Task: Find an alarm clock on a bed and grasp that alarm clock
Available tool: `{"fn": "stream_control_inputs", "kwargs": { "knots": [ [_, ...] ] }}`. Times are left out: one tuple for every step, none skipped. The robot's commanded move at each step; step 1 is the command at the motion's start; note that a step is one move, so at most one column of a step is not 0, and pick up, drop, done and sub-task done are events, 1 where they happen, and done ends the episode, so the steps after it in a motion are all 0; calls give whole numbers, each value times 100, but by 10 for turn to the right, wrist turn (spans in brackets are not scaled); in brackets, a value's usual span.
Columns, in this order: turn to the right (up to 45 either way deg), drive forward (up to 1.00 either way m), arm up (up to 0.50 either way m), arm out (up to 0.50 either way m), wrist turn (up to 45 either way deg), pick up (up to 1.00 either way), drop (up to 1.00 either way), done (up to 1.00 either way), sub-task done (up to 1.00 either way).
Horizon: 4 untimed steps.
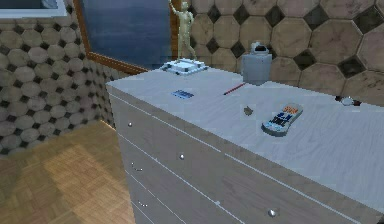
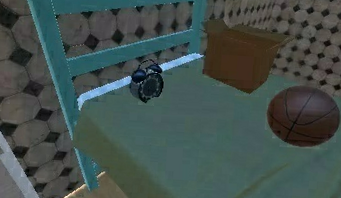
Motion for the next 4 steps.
{"fn": "stream_control_inputs", "kwargs": {
  "knots": [
    [0,0,38,0,0,0,0,0,0],
    [0,0,0,50,0,0,0,0,0],
    [0,0,0,0,450,0,0,0,0],
    [0,0,0,0,450,0,0,0,0]
  ]
}}
